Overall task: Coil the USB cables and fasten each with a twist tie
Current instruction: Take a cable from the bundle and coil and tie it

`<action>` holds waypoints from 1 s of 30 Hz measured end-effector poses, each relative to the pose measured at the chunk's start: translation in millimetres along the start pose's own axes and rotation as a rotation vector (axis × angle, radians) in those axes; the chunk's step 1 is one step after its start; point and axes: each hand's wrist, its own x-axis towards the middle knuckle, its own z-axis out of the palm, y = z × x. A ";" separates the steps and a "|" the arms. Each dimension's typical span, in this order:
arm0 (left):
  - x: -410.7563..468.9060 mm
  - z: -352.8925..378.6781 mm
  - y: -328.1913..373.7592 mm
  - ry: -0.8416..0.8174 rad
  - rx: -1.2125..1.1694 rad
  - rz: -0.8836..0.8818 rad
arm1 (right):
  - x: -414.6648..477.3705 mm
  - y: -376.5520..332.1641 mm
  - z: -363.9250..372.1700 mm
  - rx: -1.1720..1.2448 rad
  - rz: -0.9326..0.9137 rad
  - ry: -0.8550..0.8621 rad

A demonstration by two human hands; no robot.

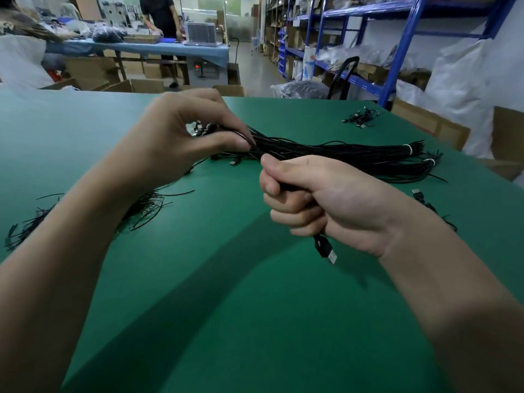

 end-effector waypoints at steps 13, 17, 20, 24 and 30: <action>4.1 -6.1 13.8 0.001 0.142 0.077 | -4.9 -2.7 -3.5 0.120 -0.033 -0.126; 1.3 9.2 9.2 -0.020 0.063 0.038 | -5.6 -6.5 -2.1 0.342 -0.031 -0.199; 0.0 22.6 6.7 -0.011 -0.013 -0.008 | -6.8 -8.1 -1.2 0.404 -0.052 -0.208; 0.1 35.8 6.5 -0.019 -0.074 -0.098 | -9.0 -14.1 -3.9 0.394 -0.141 -0.114; -4.3 70.9 28.6 -0.187 0.028 -0.110 | -10.4 -22.4 -15.6 0.532 -0.347 0.125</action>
